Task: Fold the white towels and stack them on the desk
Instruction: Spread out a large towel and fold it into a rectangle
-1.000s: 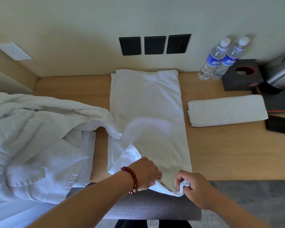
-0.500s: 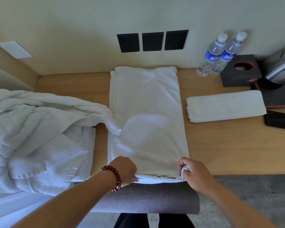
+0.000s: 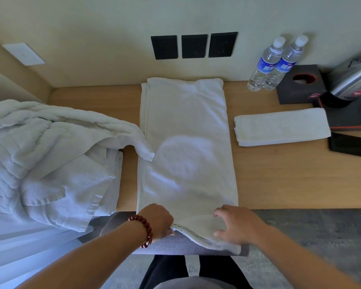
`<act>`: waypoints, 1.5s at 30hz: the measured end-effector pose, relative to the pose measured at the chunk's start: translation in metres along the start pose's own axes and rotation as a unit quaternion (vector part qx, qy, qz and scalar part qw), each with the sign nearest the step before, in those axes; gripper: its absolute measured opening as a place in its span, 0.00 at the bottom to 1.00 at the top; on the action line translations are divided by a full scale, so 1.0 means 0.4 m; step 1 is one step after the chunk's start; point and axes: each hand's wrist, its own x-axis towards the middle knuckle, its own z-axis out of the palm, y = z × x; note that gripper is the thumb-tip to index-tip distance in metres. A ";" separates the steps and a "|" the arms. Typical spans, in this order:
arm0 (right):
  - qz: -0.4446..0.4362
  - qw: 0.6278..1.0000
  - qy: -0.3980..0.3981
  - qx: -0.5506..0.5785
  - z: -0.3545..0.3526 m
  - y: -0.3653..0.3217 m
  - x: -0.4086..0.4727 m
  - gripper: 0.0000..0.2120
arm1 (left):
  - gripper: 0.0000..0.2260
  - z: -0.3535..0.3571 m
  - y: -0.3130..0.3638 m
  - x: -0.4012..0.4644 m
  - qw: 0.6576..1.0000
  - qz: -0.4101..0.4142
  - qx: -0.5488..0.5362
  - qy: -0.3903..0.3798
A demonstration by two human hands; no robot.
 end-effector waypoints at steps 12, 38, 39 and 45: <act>0.001 0.972 0.233 -0.033 0.222 -0.137 0.015 0.32 | 0.19 0.039 0.028 -0.049 0.998 0.023 -0.001 0.064; 0.016 0.967 0.252 -0.032 0.177 -0.004 0.153 0.26 | 0.17 0.110 -0.010 0.007 0.966 -0.085 -0.082 0.231; 0.024 0.966 0.254 -0.042 0.172 0.006 0.170 0.27 | 0.19 0.100 -0.017 0.025 0.960 -0.098 -0.086 0.247; 0.060 0.969 0.229 -0.065 0.144 0.033 0.235 0.31 | 0.31 0.060 -0.038 0.132 0.955 -0.159 -0.106 0.227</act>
